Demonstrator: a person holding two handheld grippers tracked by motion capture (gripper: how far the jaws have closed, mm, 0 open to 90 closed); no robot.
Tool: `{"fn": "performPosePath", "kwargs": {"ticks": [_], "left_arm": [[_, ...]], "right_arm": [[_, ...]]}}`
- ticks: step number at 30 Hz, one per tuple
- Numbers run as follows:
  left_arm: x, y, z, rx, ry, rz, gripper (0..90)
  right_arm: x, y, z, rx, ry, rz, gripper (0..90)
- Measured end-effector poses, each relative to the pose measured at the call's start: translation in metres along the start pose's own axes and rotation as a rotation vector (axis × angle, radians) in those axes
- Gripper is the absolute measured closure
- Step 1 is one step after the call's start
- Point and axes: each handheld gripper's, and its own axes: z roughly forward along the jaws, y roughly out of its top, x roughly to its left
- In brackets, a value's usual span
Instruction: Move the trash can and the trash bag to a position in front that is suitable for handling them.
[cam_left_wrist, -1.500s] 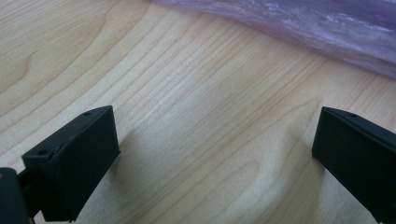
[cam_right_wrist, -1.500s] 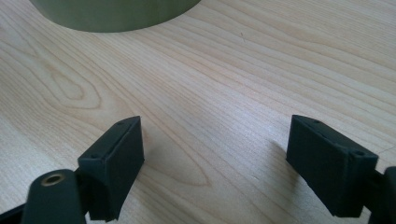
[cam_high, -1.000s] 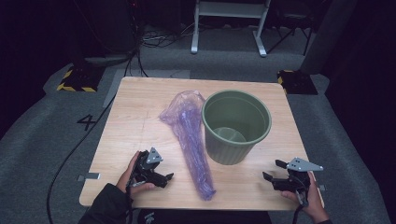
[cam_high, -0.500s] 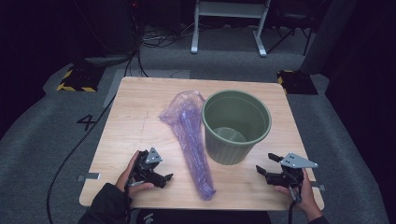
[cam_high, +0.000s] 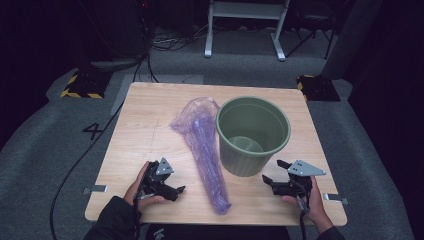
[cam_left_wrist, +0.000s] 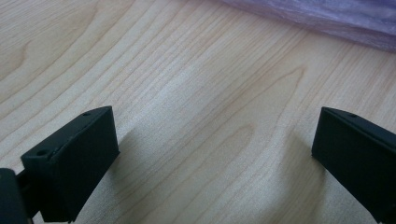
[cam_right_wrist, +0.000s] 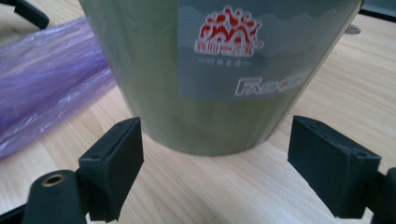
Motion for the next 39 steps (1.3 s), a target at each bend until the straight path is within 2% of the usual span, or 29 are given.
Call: {"fn": "performPosePath", "kwargs": {"ticks": [4,7,10,11,20,23,26,28,34,37,39], "left_arm": [[0.0,0.0,0.0,0.0,0.001,0.0,0.0],[0.0,0.0,0.0,0.0,0.0,0.001,0.0],[0.0,0.0,0.0,0.0,0.0,0.0,0.0],[0.0,0.0,0.0,0.0,0.0,0.0,0.0],[0.0,0.0,0.0,0.0,0.0,0.0,0.0],[0.0,0.0,0.0,0.0,0.0,0.0,0.0],[0.0,0.0,0.0,0.0,0.0,0.0,0.0],[0.0,0.0,0.0,0.0,0.001,0.0,0.0],[0.0,0.0,0.0,-0.002,0.0,-0.001,0.0],[-0.001,0.0,0.0,-0.002,0.002,-0.005,0.0],[-0.001,0.0,0.0,-0.002,0.002,-0.005,0.0]], "right_arm": [[0.001,0.003,0.005,0.003,-0.004,0.0,18.0],[0.001,0.005,0.008,0.002,-0.022,-0.021,18.7],[0.0,0.005,0.012,-0.002,-0.027,-0.013,20.0],[0.0,0.006,0.015,0.001,-0.046,-0.019,21.5],[-0.001,0.008,0.021,0.014,-0.066,-0.034,19.7],[-0.006,0.009,0.023,0.011,-0.096,-0.009,20.2],[-0.009,0.009,0.023,0.01,-0.1,0.003,20.5],[-0.011,0.008,0.021,0.002,-0.097,0.012,22.5],[-0.006,0.007,0.013,0.005,-0.06,-0.005,23.0],[0.005,0.005,0.007,0.03,-0.023,-0.047,24.3],[0.015,0.001,0.002,0.044,0.022,-0.084,25.8]]}}
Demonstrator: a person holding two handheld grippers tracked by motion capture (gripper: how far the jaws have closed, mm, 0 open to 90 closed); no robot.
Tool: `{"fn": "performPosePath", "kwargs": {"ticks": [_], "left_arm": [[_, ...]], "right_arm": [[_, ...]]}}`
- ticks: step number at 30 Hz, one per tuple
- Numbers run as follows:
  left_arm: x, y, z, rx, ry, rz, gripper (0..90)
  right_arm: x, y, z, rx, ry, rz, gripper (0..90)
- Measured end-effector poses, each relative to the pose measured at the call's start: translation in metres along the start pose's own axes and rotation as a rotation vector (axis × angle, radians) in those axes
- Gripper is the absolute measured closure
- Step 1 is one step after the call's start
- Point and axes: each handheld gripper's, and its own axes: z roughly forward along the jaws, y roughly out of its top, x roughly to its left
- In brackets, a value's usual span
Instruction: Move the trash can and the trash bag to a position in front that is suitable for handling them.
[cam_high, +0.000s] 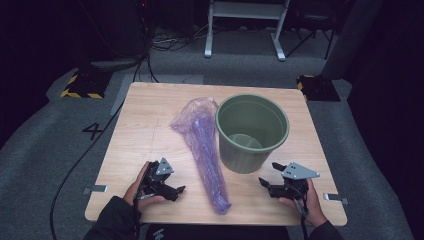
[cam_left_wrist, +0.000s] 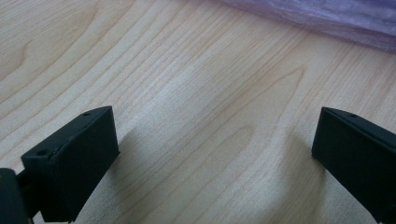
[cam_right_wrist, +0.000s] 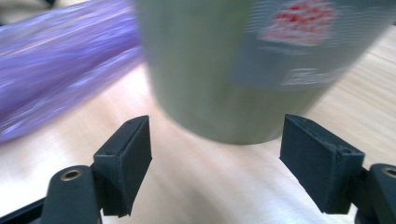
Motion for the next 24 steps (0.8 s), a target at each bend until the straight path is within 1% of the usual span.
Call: {"fn": "performPosePath", "kwargs": {"ticks": [1,2,5,7,8,9,10,12,13,14,15,16,17,18,19,21,22,24], "left_arm": [[0.0,0.0,0.0,0.0,0.0,0.0,0.0],[0.0,0.0,0.0,0.0,0.0,0.0,0.0],[0.0,0.0,0.0,0.001,0.0,0.0,0.0],[0.0,0.0,0.0,0.001,0.0,0.0,0.0],[0.0,0.0,0.0,0.001,-0.001,-0.003,0.0],[0.0,0.0,0.0,0.001,-0.001,-0.003,0.0],[0.0,0.0,0.0,0.001,-0.001,-0.003,0.0],[0.0,0.0,0.0,0.001,-0.001,-0.002,0.0],[0.0,0.0,0.0,0.001,-0.001,-0.002,0.0],[0.0,0.0,0.0,0.0,0.001,-0.001,0.0],[0.0,0.0,0.0,0.0,0.001,-0.001,0.0],[0.0,0.0,0.0,-0.001,0.001,-0.001,0.0],[0.0,0.0,0.0,-0.001,0.001,-0.001,0.0],[0.0,0.0,0.0,0.0,0.001,-0.002,0.0],[0.0,0.0,0.0,0.0,0.001,-0.002,0.0],[0.0,0.0,0.0,-0.001,0.001,-0.002,0.0],[0.0,0.0,0.0,-0.001,0.001,-0.002,0.0],[0.0,0.001,0.001,-0.001,0.001,-0.001,0.0]], "right_arm": [[0.0,0.0,0.0,0.0,0.0,0.0,25.8],[0.006,0.001,-0.004,-0.017,0.028,-0.005,27.2],[0.012,0.005,-0.007,-0.042,0.046,-0.011,27.2],[0.017,0.008,-0.007,-0.046,0.061,-0.016,27.2],[0.021,0.009,-0.007,-0.052,0.075,-0.025,27.7],[0.021,0.009,-0.007,-0.052,0.075,-0.025,27.7],[0.027,0.01,-0.007,-0.054,0.094,-0.036,28.7],[0.032,0.012,-0.006,-0.06,0.114,-0.044,30.6],[0.032,0.012,-0.006,-0.06,0.114,-0.044,30.6],[0.037,0.016,-0.006,-0.072,0.141,-0.05,33.6],[0.037,0.016,-0.006,-0.072,0.141,-0.05,33.6],[0.044,0.019,-0.004,-0.076,0.164,-0.06,34.1],[0.044,0.019,-0.004,-0.076,0.164,-0.06,34.1],[0.051,0.021,-0.003,-0.078,0.181,-0.082,34.4],[0.051,0.021,-0.003,-0.078,0.181,-0.082,34.4],[0.059,0.024,-0.003,-0.083,0.198,-0.102,34.5],[0.066,0.027,-0.004,-0.09,0.192,-0.131,34.7],[0.069,0.028,-0.004,-0.095,0.2,-0.134,34.8]]}}
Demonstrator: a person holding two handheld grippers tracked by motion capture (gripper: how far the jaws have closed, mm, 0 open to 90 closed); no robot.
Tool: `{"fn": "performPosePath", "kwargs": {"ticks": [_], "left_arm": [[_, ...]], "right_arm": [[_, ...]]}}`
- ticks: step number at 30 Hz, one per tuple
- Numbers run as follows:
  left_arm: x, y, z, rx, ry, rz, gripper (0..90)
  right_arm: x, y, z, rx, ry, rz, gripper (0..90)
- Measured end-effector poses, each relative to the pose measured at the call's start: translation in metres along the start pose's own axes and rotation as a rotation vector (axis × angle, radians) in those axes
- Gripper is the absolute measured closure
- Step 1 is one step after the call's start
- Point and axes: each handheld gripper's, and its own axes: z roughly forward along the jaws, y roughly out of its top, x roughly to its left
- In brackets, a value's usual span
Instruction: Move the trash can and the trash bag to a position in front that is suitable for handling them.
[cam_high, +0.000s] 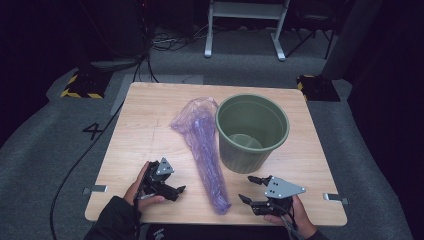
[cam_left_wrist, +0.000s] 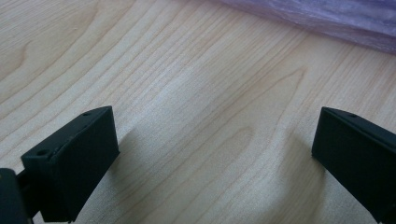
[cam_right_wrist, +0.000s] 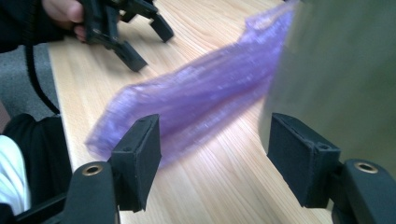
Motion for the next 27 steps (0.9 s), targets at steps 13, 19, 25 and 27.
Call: {"fn": "performPosePath", "kwargs": {"ticks": [13,19,25,27], "left_arm": [[0.0,0.0,0.0,0.002,-0.001,-0.002,0.0],[0.0,0.0,0.0,0.002,-0.001,-0.002,0.0],[0.0,0.0,0.0,0.002,-0.001,-0.002,0.0],[0.0,0.0,0.0,0.002,-0.001,-0.002,0.0]], "right_arm": [[0.019,0.01,0.016,0.013,0.103,0.003,28.6],[0.034,0.009,0.022,0.048,0.152,-0.041,27.3],[0.04,0.005,0.031,0.086,0.146,-0.068,33.8],[0.041,0.002,0.034,0.108,0.139,-0.087,38.8]]}}
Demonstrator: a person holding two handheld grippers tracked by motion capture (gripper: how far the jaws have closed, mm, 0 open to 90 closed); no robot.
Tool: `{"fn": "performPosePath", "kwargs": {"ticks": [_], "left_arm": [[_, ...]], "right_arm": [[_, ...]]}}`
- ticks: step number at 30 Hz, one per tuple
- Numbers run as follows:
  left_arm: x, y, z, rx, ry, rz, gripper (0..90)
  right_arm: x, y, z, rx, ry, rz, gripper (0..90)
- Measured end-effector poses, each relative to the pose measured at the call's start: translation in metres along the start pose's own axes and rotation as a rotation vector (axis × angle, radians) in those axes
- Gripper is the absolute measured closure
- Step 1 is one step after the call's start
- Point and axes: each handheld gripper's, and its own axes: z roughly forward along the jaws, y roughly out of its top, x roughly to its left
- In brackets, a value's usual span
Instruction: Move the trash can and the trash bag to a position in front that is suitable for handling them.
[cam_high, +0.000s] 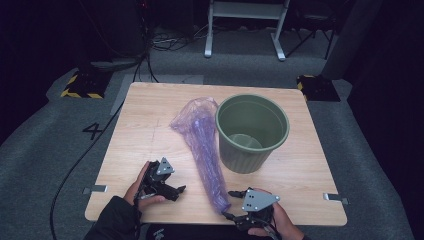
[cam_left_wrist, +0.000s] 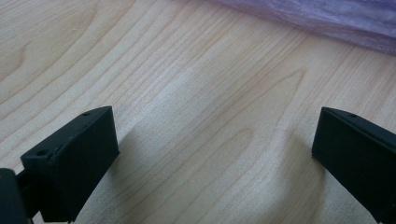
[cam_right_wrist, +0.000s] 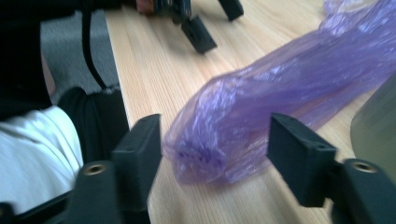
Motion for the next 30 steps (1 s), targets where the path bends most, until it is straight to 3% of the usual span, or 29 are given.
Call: {"fn": "performPosePath", "kwargs": {"ticks": [5,14,23,28,30], "left_arm": [[0.0,0.0,0.0,0.0,0.0,0.0,0.0],[-0.001,0.001,0.002,-0.004,0.005,-0.009,0.0],[-0.004,0.005,0.004,-0.001,0.011,-0.007,0.4],[-0.007,0.011,0.007,-0.022,0.009,-0.004,15.2],[-0.007,0.015,0.009,-0.018,0.023,0.003,16.1]], "right_arm": [[-0.002,-0.006,0.007,0.039,-0.021,-0.024,53.2],[-0.019,-0.021,0.009,0.057,-0.031,0.01,76.6],[-0.035,-0.032,0.0,0.057,-0.069,0.034,80.2],[-0.046,-0.04,-0.009,0.05,-0.087,0.075,77.0],[-0.05,-0.042,-0.012,0.057,-0.095,0.074,72.7]]}}
